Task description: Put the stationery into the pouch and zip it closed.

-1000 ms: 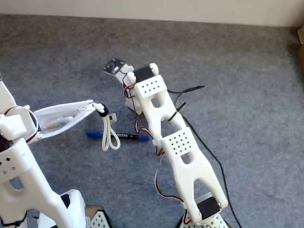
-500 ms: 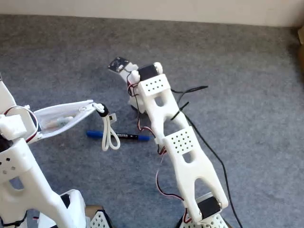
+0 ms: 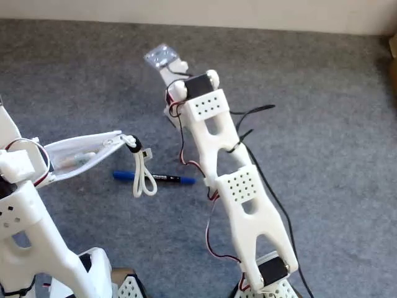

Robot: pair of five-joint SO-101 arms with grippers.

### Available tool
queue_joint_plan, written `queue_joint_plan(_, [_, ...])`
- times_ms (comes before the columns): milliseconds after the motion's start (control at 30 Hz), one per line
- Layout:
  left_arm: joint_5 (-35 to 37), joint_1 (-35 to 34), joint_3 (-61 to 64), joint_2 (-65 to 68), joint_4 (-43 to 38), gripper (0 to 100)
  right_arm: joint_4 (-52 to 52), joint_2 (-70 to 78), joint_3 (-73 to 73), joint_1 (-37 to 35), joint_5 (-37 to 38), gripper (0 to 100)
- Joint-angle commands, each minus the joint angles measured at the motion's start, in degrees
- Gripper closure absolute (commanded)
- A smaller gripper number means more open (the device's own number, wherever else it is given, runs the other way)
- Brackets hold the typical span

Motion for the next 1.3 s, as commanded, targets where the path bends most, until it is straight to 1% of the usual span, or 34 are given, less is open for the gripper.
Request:
queue_joint_plan(0, [0.35, -0.66, -0.4, -0.22, 0.0, 99, 1.1, -8.48, -3.3, 0.04, -1.58, 99.1])
queue_joint_plan(367, [0.35, -0.66, -0.48, -0.22, 0.0, 99, 1.27, -18.68, -2.95, 0.13, -1.67, 99.4])
queue_joint_plan(433, [0.35, -0.66, -0.48, -0.22, 0.0, 99, 1.27, -20.7, -0.66, 0.13, -1.67, 99.4])
queue_joint_plan(500, [0.35, -0.66, -0.4, -0.22, 0.0, 99, 1.27, -24.04, 4.18, 0.13, -1.67, 99.4])
queue_joint_plan(600, [0.35, -0.66, -0.4, -0.22, 0.0, 99, 1.27, -31.87, 15.69, -0.13, -1.67, 99.4])
queue_joint_plan(733, [0.35, -0.66, -0.4, -0.22, 0.0, 99, 1.01, -44.62, 32.84, -2.15, -1.67, 99.4])
queue_joint_plan(867, [0.35, -0.66, -0.31, -0.22, 0.0, 99, 0.75, -54.46, 45.76, -4.88, -1.67, 99.4])
queue_joint_plan(967, [0.35, -0.66, -0.31, -0.22, 0.0, 99, 0.75, -58.86, 51.12, -6.37, -1.67, 99.4])
queue_joint_plan(1100, [0.35, -0.66, -0.31, -0.22, 0.0, 99, 0.75, -62.99, 53.85, -7.6, -2.02, 99.4])
queue_joint_plan(1267, [0.35, -0.66, -0.31, -0.22, 0.0, 99, 0.75, -68.62, 53.93, -10.59, -11.52, 99.4])
